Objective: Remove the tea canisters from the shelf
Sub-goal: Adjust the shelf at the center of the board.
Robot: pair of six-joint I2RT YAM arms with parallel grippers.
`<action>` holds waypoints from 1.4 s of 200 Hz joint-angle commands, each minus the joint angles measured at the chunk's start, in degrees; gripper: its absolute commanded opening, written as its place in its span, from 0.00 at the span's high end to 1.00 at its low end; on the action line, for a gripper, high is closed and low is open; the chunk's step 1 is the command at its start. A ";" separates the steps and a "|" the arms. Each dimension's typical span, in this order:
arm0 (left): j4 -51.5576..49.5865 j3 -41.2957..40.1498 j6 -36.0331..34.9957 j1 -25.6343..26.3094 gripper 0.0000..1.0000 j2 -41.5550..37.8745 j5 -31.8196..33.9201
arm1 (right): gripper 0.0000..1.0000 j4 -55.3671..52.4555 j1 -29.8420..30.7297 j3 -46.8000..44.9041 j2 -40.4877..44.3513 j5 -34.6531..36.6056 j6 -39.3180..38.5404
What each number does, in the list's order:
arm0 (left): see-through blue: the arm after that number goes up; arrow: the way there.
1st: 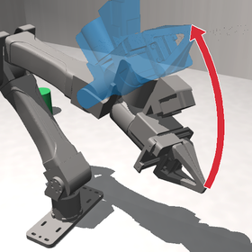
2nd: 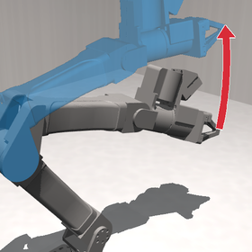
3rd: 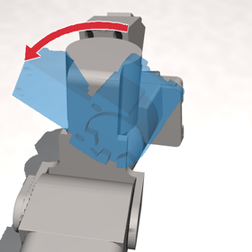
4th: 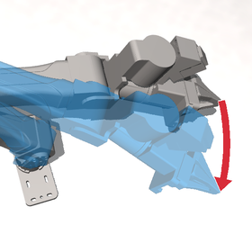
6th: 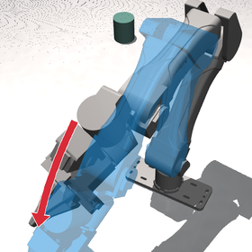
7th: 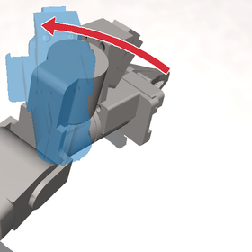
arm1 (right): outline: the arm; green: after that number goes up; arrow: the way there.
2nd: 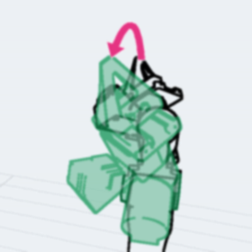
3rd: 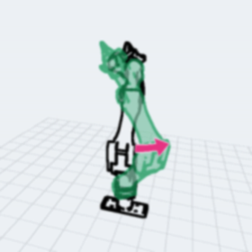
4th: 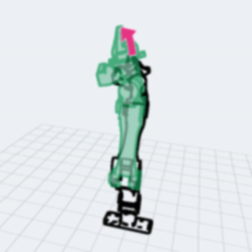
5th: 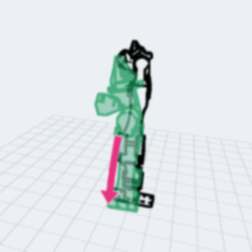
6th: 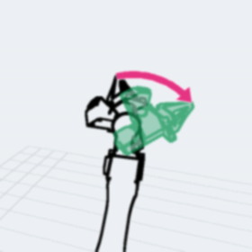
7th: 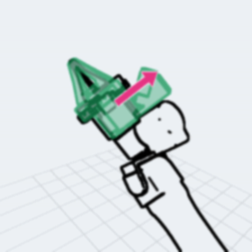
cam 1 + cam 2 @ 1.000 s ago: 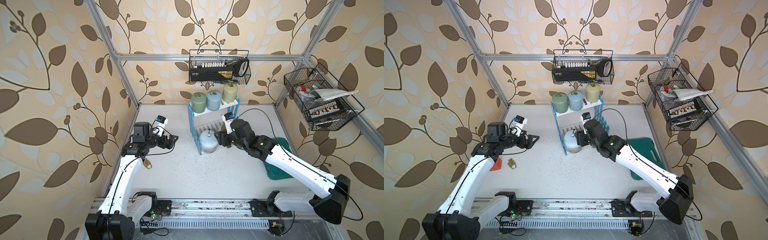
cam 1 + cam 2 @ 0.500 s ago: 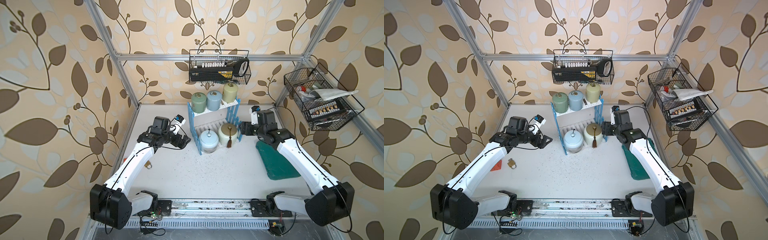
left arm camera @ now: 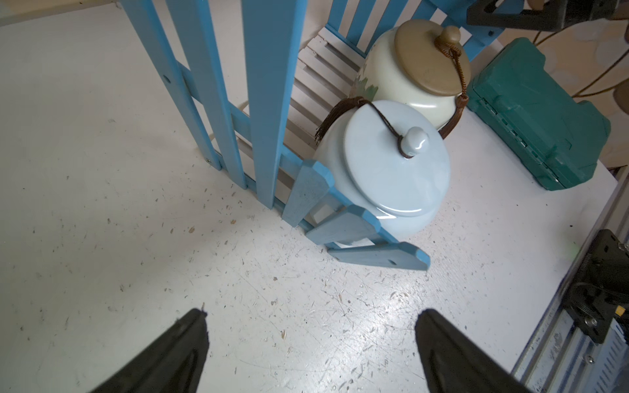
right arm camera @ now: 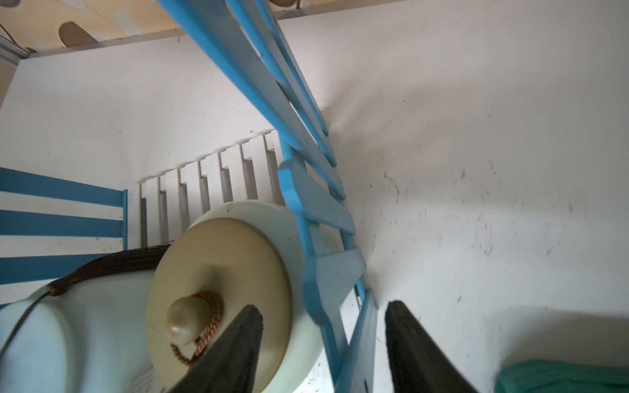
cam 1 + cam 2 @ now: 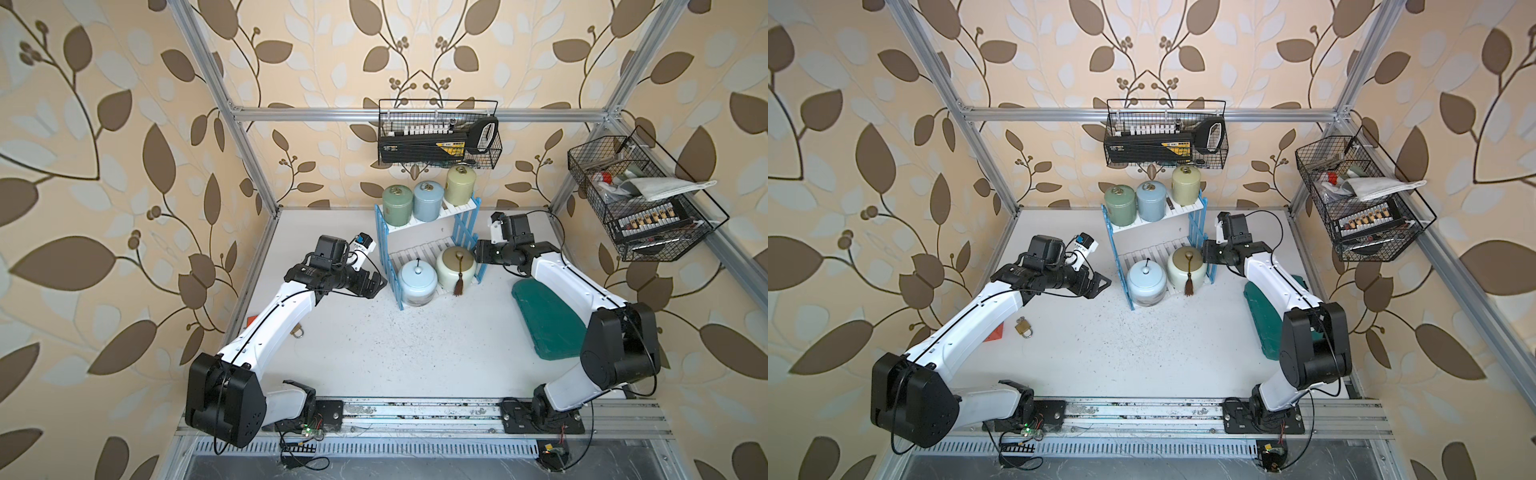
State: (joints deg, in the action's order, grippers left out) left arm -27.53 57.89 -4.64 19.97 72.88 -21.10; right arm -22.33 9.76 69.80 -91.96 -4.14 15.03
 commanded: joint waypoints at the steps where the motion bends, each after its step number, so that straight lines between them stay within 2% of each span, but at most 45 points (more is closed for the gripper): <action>1: 1.52 -0.66 -1.14 0.12 0.02 -2.42 -0.15 | 0.54 1.33 0.13 2.02 -1.70 -0.50 -0.26; 32: 1.39 -1.02 -1.33 -1.88 0.02 -4.44 -0.78 | 0.70 1.67 0.94 0.53 -1.44 1.72 -0.65; 77: 1.16 -1.44 -0.16 -6.40 0.02 -8.19 -1.48 | 0.87 1.82 1.90 -2.48 0.69 6.81 -0.38; 112: 1.26 -1.90 1.78 -11.02 0.02 -11.40 -2.63 | 0.95 1.72 1.87 -4.42 2.58 8.82 0.85; 156: 0.53 -2.37 4.39 -17.60 0.01 -15.71 -3.49 | 1.00 1.75 2.69 -7.09 6.44 11.84 4.84; 185: 0.83 -4.13 5.45 -21.01 0.01 -18.22 -4.78 | 1.00 2.24 6.64 -8.95 8.63 18.20 8.03; 220: 2.19 -6.09 7.67 -25.13 0.01 -20.36 -6.07 | 1.00 2.65 9.76 -9.94 9.39 22.58 13.87; 280: 3.35 -9.00 7.90 -28.03 0.01 -22.56 -7.18 | 1.00 4.92 10.54 -9.05 8.10 26.86 19.72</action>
State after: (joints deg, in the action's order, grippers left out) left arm -26.57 49.93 2.72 -7.55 51.44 -26.13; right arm -20.40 21.02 59.90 -83.44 13.74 27.73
